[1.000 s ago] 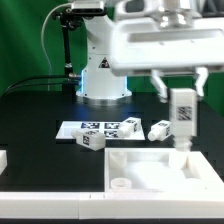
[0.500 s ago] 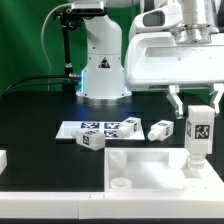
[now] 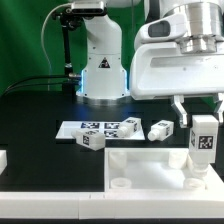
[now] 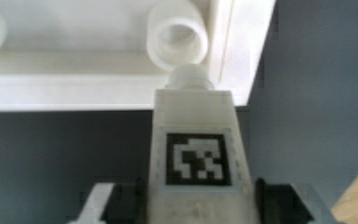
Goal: Assemble one leg
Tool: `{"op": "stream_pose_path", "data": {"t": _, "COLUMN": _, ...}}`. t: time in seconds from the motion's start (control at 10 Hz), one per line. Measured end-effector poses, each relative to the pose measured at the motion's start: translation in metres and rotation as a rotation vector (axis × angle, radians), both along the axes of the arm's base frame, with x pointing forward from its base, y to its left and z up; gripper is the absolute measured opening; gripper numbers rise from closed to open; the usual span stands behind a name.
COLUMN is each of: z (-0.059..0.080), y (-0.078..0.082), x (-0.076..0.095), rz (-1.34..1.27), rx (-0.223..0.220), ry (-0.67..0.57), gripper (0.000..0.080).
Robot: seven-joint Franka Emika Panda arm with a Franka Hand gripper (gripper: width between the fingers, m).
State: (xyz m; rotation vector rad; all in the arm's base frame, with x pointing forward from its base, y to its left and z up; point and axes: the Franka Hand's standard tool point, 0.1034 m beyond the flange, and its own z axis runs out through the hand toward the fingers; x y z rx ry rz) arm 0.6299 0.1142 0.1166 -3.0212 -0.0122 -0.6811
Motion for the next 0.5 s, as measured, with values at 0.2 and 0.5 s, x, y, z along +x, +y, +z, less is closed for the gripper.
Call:
{"op": "stream_pose_path", "data": {"t": 0.2, "z": -0.007, "y": 0.002, "x": -0.003, "rz": 0.002, "rx": -0.002, "ry": 0.008, "gripper": 0.0287}}
{"op": "stream_pose_path", "data": {"t": 0.5, "z": -0.016, "y": -0.001, "x": -0.004, "rz": 0.001, "rx": -0.010, "ry": 0.008, "gripper": 0.0287}}
